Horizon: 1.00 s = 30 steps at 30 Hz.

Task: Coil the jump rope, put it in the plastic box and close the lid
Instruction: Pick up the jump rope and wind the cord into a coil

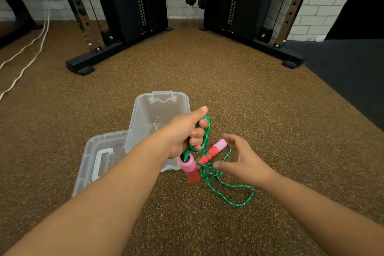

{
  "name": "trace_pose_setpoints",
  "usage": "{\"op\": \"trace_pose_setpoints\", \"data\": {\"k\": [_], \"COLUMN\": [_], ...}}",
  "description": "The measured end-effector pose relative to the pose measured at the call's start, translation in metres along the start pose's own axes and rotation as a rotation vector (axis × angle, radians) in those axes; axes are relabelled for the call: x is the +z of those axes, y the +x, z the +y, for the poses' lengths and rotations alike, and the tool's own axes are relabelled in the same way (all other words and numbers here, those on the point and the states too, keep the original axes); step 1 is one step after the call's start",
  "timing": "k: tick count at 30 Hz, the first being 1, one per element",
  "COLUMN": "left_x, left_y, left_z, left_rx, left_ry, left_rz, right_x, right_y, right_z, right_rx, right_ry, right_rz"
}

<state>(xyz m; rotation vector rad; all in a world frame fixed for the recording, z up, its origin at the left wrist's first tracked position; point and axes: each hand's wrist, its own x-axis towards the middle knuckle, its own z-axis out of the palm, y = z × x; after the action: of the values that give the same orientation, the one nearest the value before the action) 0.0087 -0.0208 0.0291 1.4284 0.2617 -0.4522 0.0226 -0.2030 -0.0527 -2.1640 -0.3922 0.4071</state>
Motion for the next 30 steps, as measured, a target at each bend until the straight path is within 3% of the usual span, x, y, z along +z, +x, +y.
{"op": "trace_pose_setpoints", "data": {"k": [3, 10, 18, 20, 25, 27, 30], "left_x": [0.005, 0.003, -0.002, -0.003, -0.008, -0.005, 0.001], "left_y": [-0.001, -0.001, 0.002, 0.002, 0.002, 0.001, -0.001], "left_z": [0.002, 0.002, 0.002, 0.004, 0.001, -0.003, -0.006], "left_rx": [-0.022, -0.016, 0.010, 0.019, -0.008, -0.035, -0.057], "left_ry": [0.036, -0.004, -0.057, -0.072, -0.063, -0.044, 0.005], "left_rz": [-0.060, -0.075, 0.001, 0.041, 0.101, 0.076, 0.001], "right_x": [-0.003, -0.003, -0.003, -0.005, -0.026, -0.027, -0.020], "right_y": [0.006, 0.001, -0.003, -0.003, -0.008, -0.008, -0.008], "right_z": [-0.012, -0.012, -0.006, -0.001, 0.010, 0.008, -0.003], "right_rx": [-0.140, -0.089, -0.128, -0.183, -0.386, -0.424, -0.219], "right_ry": [0.087, 0.062, 0.074, -0.085, -0.919, -1.119, -1.093], "right_rz": [-0.066, -0.287, -0.189, -0.082, 0.171, 0.124, -0.033]}}
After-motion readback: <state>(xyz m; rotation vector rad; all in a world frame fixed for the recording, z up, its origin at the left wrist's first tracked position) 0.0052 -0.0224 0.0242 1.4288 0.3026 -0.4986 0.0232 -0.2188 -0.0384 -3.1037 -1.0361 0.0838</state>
